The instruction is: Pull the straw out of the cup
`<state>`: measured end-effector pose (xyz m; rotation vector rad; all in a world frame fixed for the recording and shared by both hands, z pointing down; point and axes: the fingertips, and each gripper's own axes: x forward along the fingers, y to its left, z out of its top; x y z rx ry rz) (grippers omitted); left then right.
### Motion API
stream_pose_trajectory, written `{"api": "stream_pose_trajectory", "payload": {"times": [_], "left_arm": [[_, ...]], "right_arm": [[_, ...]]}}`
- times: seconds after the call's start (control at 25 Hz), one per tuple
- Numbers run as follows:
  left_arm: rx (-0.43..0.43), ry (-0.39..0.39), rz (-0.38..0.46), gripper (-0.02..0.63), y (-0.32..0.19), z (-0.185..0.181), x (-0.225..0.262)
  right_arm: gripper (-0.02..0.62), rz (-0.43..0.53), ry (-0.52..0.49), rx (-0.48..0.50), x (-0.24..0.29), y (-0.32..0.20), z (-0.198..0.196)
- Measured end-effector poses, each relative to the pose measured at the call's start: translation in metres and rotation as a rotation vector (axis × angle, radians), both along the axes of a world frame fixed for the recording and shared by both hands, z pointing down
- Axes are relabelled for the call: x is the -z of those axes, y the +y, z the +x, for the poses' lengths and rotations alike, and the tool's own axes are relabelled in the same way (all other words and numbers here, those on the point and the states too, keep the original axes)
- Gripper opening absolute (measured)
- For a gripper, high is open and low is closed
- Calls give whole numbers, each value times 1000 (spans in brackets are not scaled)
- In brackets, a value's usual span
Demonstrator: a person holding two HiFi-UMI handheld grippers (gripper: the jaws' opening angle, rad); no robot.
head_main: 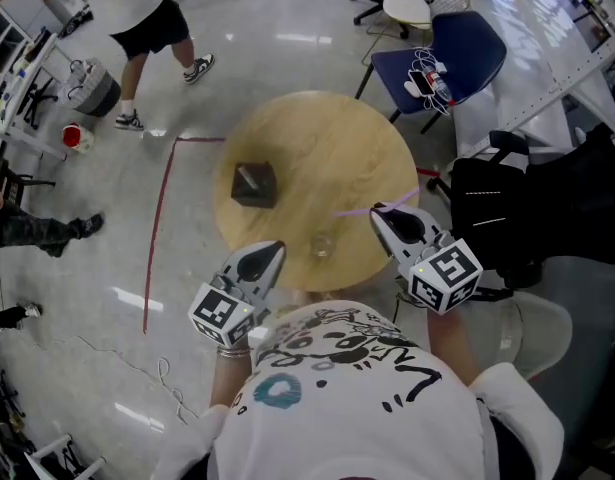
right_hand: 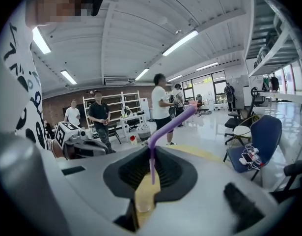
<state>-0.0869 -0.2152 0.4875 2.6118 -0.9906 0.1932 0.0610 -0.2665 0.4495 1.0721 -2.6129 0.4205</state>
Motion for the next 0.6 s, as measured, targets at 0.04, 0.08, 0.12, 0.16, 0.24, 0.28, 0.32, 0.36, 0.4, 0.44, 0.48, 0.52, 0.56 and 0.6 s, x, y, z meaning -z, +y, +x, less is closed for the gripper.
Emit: {"api": "stream_pose_trajectory", "payload": {"times": [0.04, 0.08, 0.12, 0.16, 0.24, 0.28, 0.32, 0.36, 0.4, 0.44, 0.48, 0.52, 0.56, 0.6], "left_arm": [[1, 0, -2, 15, 0, 0, -1], [1, 0, -4, 15, 0, -1, -2], [2, 1, -6, 15, 0, -1, -2], [2, 2, -8, 15, 0, -1, -3], [3, 4, -12, 15, 1, -1, -3], [3, 4, -14, 15, 2, -1, -4], [3, 5, -16, 15, 3, -1, -5], [3, 5, -18, 15, 3, -1, -6], [3, 5, -20, 15, 3, -1, -7], [4, 5, -21, 15, 3, -1, -7], [5, 4, -23, 15, 3, -2, -7], [7, 4, -24, 15, 3, -3, -7], [8, 4, -25, 15, 3, -3, -8], [9, 5, -27, 15, 3, -4, -8]], "right_arm": [[48, -4, 11, -3, -5, 0, 1], [48, -7, 22, -5, -9, 1, 1], [48, -11, 33, -7, -12, 1, 1], [48, -14, 43, -8, -16, 2, 1], [48, -17, 60, -7, -21, 4, 2], [48, -18, 67, -7, -24, 5, 2], [48, -18, 73, -6, -27, 5, 2], [48, -19, 78, -5, -29, 6, 2], [48, -20, 81, -4, -31, 7, 2], [48, -20, 85, -3, -33, 8, 1], [48, -22, 88, -3, -35, 8, 1], [48, -25, 92, -3, -37, 9, 0], [48, -29, 97, -3, -39, 9, 0], [48, -34, 101, -3, -42, 10, 0]]}}
